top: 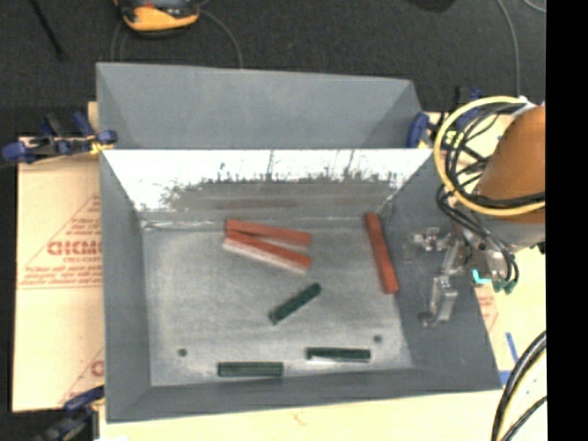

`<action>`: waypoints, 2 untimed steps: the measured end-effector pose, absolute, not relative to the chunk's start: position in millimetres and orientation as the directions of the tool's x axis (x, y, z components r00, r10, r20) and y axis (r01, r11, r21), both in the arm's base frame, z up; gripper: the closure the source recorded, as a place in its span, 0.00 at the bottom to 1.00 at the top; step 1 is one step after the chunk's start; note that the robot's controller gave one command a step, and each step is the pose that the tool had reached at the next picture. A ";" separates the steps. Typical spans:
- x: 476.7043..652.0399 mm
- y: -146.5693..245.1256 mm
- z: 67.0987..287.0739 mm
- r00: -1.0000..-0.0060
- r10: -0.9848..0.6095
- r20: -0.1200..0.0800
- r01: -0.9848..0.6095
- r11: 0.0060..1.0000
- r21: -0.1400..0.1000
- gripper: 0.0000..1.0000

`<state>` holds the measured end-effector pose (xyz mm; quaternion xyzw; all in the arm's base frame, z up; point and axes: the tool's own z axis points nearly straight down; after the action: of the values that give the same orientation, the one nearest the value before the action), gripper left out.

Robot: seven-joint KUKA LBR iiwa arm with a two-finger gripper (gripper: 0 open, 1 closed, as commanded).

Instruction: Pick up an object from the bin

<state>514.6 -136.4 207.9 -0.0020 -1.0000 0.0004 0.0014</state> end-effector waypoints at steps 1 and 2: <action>516.4 -135.9 211.1 -1.000 0.000 -0.004 0.000 1.000 -0.002 0.00; 509.4 -99.2 152.5 -0.997 -0.082 -0.007 -0.082 0.997 -0.003 0.00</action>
Offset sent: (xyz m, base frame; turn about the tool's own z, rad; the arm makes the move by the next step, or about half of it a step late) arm -0.0170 0.0899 -0.1379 -0.2027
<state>509.4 -99.2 152.5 0.0411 -0.9991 0.0014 -0.0036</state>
